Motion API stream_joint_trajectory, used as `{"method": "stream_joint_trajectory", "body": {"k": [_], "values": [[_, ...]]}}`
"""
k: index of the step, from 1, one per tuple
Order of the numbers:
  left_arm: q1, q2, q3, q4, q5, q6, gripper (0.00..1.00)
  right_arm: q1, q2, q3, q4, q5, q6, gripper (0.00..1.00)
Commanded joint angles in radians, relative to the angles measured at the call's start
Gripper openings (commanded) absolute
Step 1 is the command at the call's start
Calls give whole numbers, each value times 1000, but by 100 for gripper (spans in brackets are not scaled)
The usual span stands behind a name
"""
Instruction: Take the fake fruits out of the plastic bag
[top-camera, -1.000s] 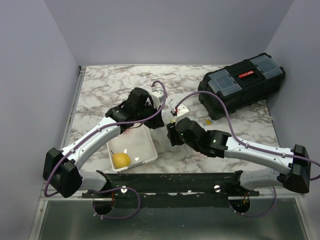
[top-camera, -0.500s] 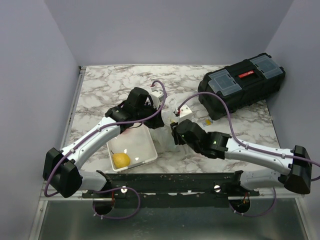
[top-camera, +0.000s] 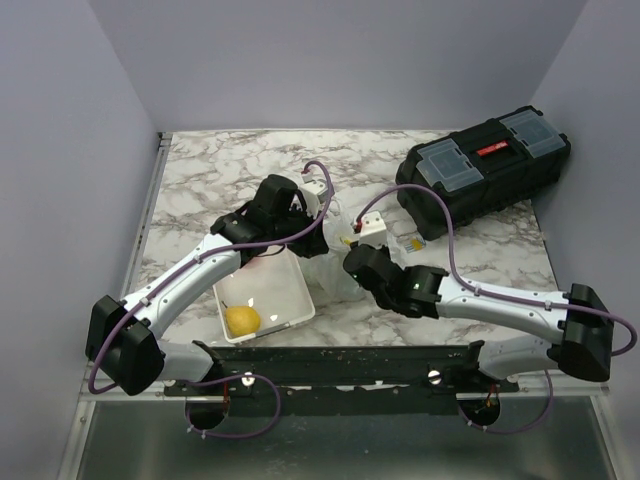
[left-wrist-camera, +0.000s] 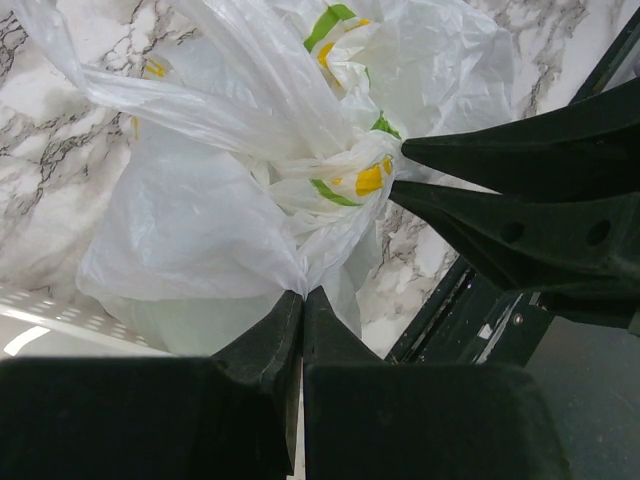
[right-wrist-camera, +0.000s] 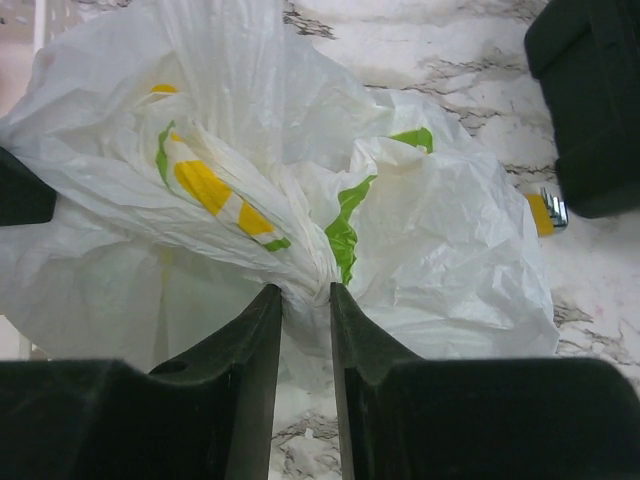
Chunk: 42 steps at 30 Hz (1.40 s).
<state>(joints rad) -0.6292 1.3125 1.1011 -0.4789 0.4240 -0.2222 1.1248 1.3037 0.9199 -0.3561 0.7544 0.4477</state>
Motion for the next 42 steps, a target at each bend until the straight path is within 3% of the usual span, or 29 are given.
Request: {"method": "stream_joint_trajectory", "body": {"k": [1, 11, 19, 25, 26, 28, 30, 33, 39, 42], "values": [[10, 1, 0, 10, 11, 0, 0, 1, -48, -49, -14, 90, 28, 25], [25, -22, -9, 19, -13, -8, 0, 1, -285, -151, -20, 196, 185, 2], [33, -34, -14, 31, -7, -13, 0, 1, -549, -239, -2, 196, 229, 1], [33, -70, -32, 72, 34, -2, 1, 2, -548, -245, -9, 126, 227, 1], [33, -82, -34, 84, 47, 1, 8, 1, -536, -245, -9, 120, 227, 1], [33, -111, -45, 112, 56, -14, 35, 1, -515, -237, -13, 115, 226, 1], [33, -132, -25, 119, 65, -51, 53, 2, -501, -218, -29, 100, 225, 1], [24, -136, 48, 95, 79, -94, 69, 1, -502, -210, -32, 87, 211, 1], [-43, -20, 240, -30, 38, 8, 73, 1, -542, -216, -29, 82, 208, 1], [-65, 56, 292, -104, -10, 87, 64, 1, -561, -222, -21, 76, 209, 1]]}}
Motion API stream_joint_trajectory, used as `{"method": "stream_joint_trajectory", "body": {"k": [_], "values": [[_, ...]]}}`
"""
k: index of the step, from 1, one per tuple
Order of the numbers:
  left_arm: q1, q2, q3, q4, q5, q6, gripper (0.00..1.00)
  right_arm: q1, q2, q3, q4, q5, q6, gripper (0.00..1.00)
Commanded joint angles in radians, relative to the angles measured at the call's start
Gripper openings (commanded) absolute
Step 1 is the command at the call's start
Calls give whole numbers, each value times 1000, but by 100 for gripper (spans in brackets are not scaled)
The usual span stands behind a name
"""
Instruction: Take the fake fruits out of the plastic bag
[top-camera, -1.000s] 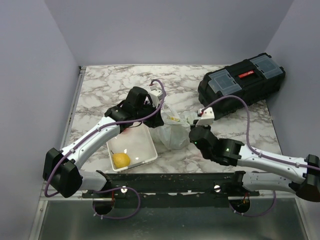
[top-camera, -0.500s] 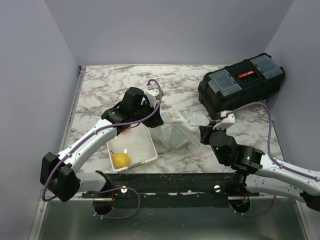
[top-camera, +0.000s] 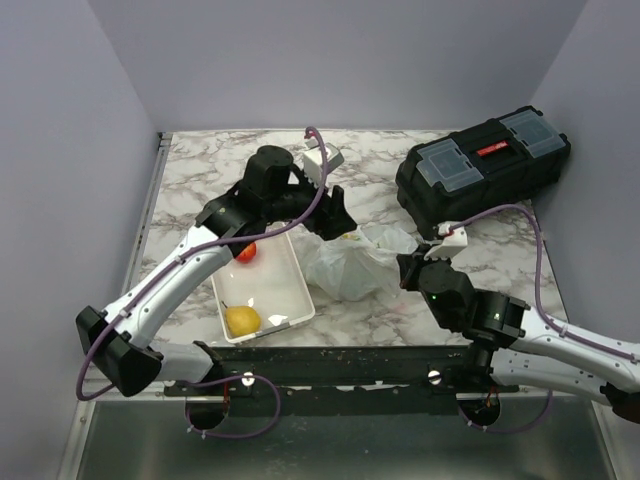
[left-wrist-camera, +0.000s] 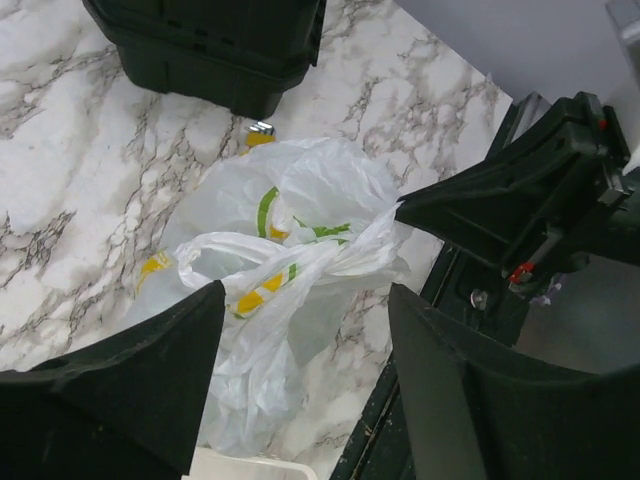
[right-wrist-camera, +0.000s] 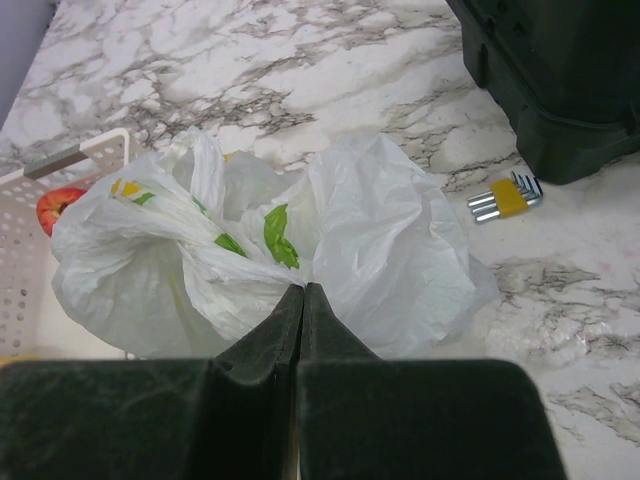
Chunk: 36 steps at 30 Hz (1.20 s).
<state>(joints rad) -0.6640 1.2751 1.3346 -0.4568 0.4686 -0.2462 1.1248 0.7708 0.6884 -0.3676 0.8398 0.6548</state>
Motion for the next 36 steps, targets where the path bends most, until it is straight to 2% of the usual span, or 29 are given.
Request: {"method": "stream_joint_trajectory", "body": {"k": [1, 6, 8, 13, 18, 30, 31, 34, 36], "values": [[-39, 119, 72, -144, -75, 127, 64, 2, -32, 10, -11, -18, 3, 1], [-86, 134, 40, -123, -94, 180, 70, 2, -21, 13, -9, -39, -3, 1], [-107, 127, 17, -103, -146, 187, 71, 1, -8, 21, -9, -52, -7, 1], [-151, 147, 0, -98, -241, 188, 68, 2, 45, 23, 35, -100, -17, 1], [-171, 175, 12, -121, -294, 178, 56, 2, 90, 25, 58, -137, -14, 1], [-190, 240, 39, -160, -315, 181, 56, 1, 76, 22, 64, -158, -21, 1], [-193, 243, 40, -160, -314, 181, 52, 2, 76, 21, 65, -156, -21, 1], [-194, 243, 44, -167, -343, 183, 26, 1, 74, 19, 62, -156, -20, 1], [-193, 226, 40, -165, -383, 181, 12, 2, 71, 7, 60, -143, -17, 1]]}}
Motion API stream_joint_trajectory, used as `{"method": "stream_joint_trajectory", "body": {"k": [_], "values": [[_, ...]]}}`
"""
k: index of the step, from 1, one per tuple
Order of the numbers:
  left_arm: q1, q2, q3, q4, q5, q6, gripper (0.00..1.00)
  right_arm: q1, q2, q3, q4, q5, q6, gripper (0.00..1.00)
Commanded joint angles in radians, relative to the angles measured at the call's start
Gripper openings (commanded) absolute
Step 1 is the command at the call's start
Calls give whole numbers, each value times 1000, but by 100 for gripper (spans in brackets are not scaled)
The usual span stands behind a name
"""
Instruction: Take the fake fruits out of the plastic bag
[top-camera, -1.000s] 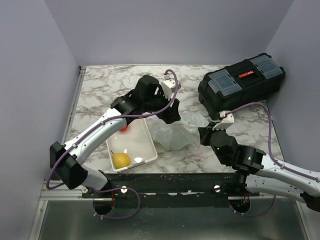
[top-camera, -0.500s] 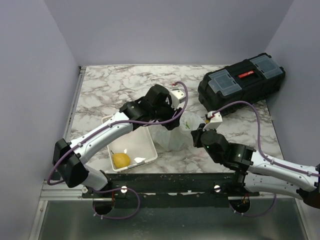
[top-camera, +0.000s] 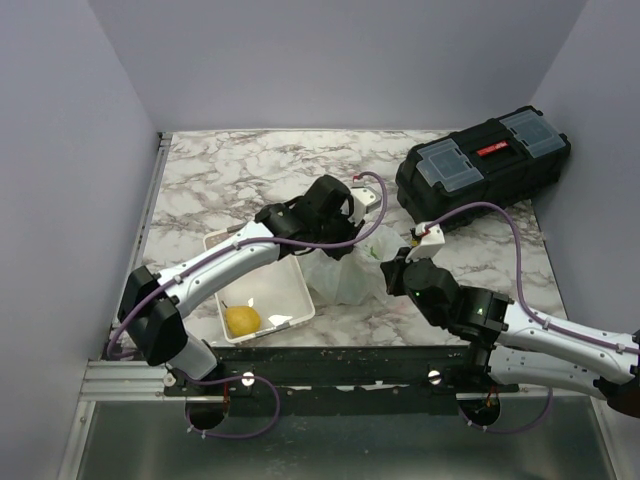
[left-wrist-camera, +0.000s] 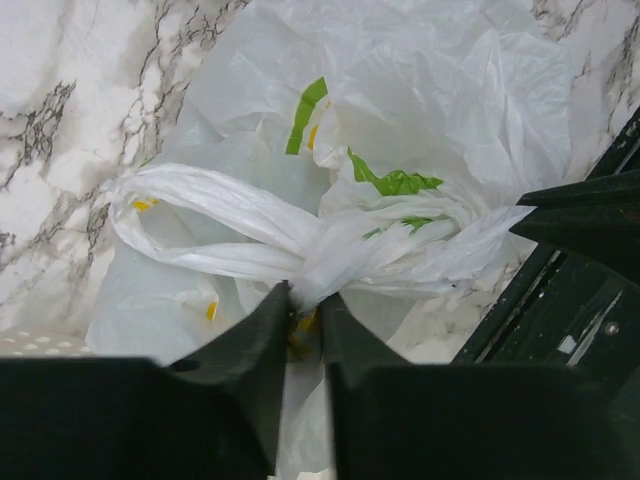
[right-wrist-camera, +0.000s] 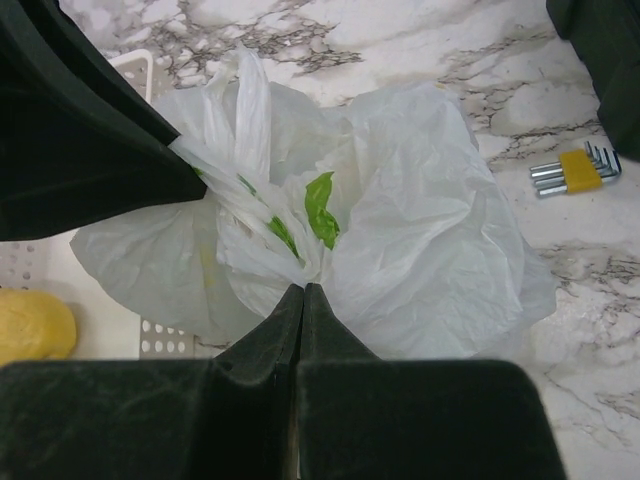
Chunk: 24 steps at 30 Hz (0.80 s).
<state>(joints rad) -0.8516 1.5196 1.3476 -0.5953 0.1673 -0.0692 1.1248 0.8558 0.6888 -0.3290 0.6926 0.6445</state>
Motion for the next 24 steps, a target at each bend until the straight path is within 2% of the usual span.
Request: {"method": "stream_joint_trajectory", "body": {"k": [1, 3, 6, 12, 19, 21, 24], "values": [[-4, -33, 17, -14, -99, 4, 9, 1, -15, 2, 14, 16, 4, 1], [-4, -73, -14, 21, -143, 4, 0, 2, -26, 2, -21, 43, 38, 1], [-1, -117, -48, 49, -200, 0, 0, 1, -61, -13, -67, 92, 81, 1], [21, -169, -84, 77, -177, 5, 0, 1, -184, -30, -236, 219, 271, 1], [32, -184, -88, 75, -130, 2, 0, 1, -284, -51, -294, 218, 276, 1], [32, -190, -93, 80, -104, 4, 0, 2, -283, -32, -306, 212, 249, 8], [32, -197, -102, 90, -78, 5, 0, 2, -271, 11, -266, 167, 127, 22]]}}
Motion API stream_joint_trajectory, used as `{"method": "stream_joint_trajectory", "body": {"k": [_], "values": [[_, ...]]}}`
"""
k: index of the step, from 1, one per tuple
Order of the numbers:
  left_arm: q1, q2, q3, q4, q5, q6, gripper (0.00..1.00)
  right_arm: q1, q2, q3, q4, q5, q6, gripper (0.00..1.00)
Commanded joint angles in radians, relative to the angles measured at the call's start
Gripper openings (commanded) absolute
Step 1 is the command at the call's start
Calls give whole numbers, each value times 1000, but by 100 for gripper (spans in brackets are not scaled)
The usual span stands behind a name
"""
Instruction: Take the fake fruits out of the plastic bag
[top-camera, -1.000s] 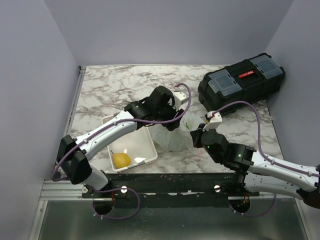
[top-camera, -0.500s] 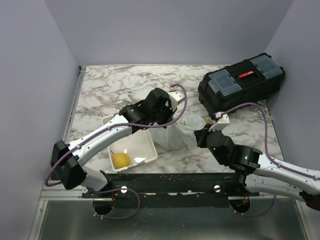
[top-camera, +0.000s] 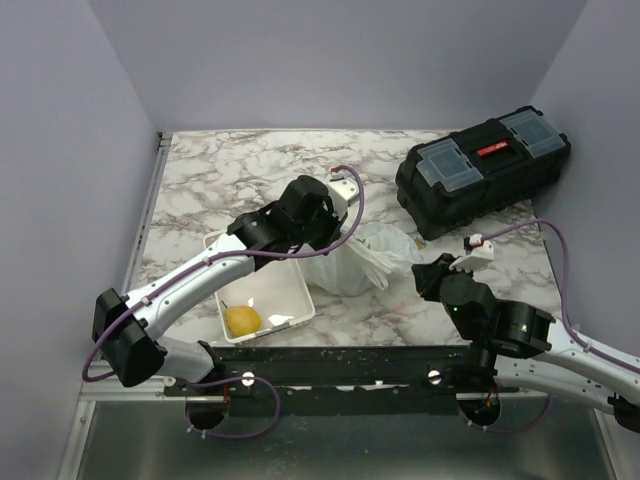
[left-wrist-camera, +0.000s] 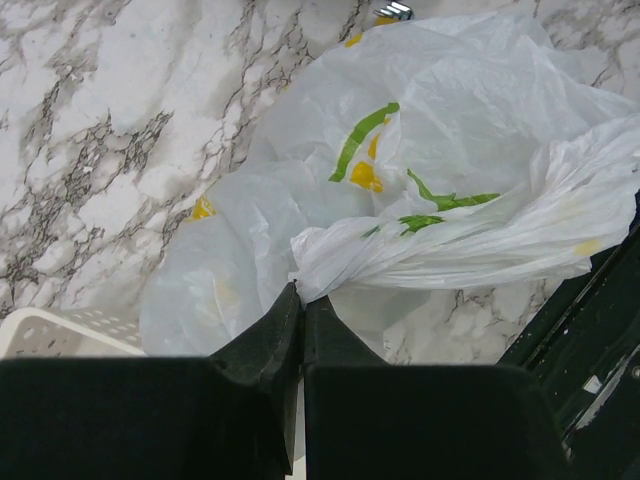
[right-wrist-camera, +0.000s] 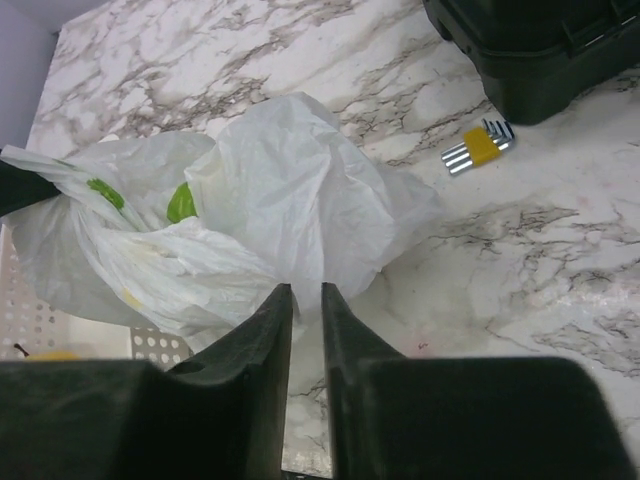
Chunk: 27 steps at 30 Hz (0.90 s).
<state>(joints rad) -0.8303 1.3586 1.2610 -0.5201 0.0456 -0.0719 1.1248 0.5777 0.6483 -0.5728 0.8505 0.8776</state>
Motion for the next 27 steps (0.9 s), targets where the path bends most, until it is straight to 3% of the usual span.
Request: {"method": "stream_joint_trajectory", "body": {"k": [1, 5, 13, 19, 23, 27], "values": [[11, -36, -14, 11, 52, 9, 0, 1, 15, 69, -2, -18, -159, 27], [10, -28, -12, 11, 103, 17, 0, 2, 93, 147, 102, -158, -326, 53], [11, -19, -6, 5, 120, 17, 0, 2, 429, 313, 146, -261, -442, 69], [10, -26, -11, 5, 92, 23, 0, 1, 609, 373, 121, -248, -489, 69], [11, -34, -17, 9, 83, 24, 0, 2, 609, 317, 149, -187, -478, 69], [11, -33, -15, 5, 63, 17, 0, 0, 556, 269, 140, -95, -415, 60]]}}
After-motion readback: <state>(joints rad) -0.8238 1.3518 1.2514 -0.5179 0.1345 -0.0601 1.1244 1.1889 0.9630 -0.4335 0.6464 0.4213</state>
